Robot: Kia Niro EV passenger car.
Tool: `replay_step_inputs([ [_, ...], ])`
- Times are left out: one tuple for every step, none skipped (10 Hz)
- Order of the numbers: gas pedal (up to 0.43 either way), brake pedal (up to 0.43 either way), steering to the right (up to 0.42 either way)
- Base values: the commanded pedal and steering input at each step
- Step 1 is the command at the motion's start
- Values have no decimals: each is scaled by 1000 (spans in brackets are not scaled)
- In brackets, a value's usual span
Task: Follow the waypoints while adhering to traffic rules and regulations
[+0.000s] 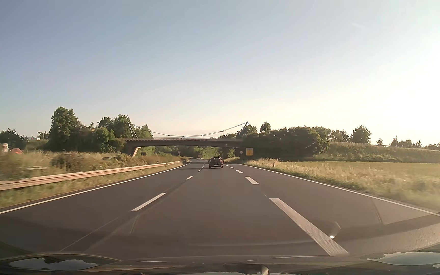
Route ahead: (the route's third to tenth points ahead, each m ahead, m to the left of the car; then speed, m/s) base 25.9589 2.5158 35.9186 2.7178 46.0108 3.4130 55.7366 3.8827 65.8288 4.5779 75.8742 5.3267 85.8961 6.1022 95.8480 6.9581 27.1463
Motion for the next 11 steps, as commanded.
replay_step_inputs([
  [138,0,-2],
  [138,0,-3],
  [138,0,-3],
  [138,0,-3],
  [130,0,-3],
  [130,0,-3],
  [130,0,-3],
  [130,0,-3],
  [130,0,-3],
  [130,0,-4],
  [130,0,-4],
])
